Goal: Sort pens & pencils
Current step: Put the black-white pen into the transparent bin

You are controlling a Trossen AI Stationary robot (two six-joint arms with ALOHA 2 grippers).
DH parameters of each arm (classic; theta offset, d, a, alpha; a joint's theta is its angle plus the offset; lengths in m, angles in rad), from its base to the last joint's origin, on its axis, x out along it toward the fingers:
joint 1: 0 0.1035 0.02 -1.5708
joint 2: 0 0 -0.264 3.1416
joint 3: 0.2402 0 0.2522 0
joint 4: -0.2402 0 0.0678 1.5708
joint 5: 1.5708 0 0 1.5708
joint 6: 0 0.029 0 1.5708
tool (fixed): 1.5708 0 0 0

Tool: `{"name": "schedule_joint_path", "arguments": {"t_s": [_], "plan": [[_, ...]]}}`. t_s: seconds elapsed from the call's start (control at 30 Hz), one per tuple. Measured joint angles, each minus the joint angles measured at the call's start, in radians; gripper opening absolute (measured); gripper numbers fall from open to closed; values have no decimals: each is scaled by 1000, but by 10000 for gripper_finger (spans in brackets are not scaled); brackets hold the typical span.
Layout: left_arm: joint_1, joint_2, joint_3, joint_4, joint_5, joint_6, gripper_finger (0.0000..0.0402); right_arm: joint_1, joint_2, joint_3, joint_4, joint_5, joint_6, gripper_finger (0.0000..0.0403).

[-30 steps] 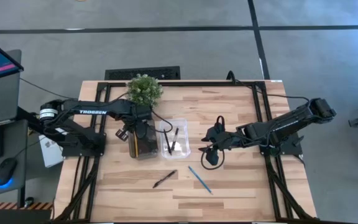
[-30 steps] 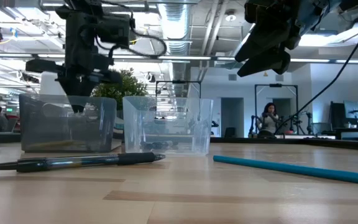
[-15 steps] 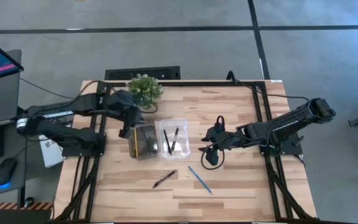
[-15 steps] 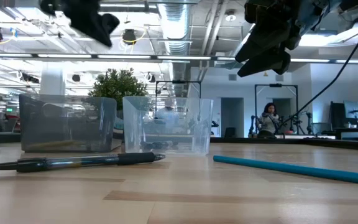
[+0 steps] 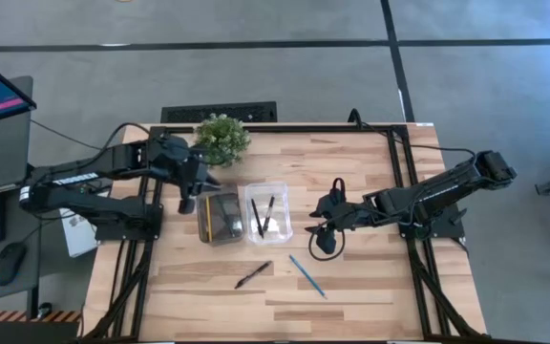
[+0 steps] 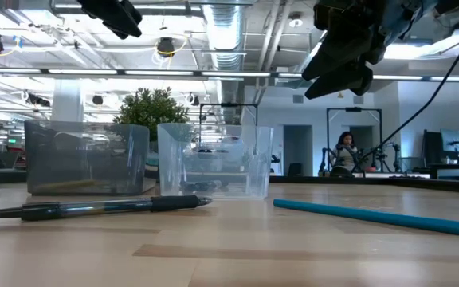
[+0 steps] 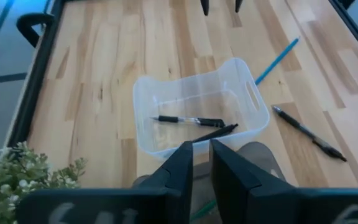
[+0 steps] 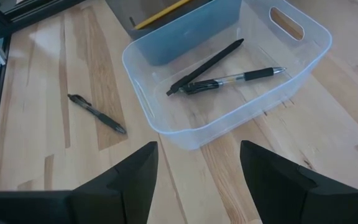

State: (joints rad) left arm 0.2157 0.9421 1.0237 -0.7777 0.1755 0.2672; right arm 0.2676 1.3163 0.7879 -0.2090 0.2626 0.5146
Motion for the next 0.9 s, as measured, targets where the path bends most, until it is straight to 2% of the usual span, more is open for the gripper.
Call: {"name": "schedule_joint_path", "arguments": {"t_s": [0.2,0.33,0.47,0.6,0.73,0.9], "plan": [[0,0,0,57,-15,-6,105,0,0,0,0,0,-1,249],[0,10,0,77,-1,-74,138,0,0,0,0,0,-1,249],[0,29,1,50,30,-153,153,0,0,0,0,0,-1,249],[-22,65,0,46,9,-214,155,0,0,0,-10,0,-1,249],[-147,103,0,90,-93,-270,155,0,0,0,-29,-4,0,249],[-369,129,0,147,-361,-391,155,0,0,0,-68,-4,0,249]]}}
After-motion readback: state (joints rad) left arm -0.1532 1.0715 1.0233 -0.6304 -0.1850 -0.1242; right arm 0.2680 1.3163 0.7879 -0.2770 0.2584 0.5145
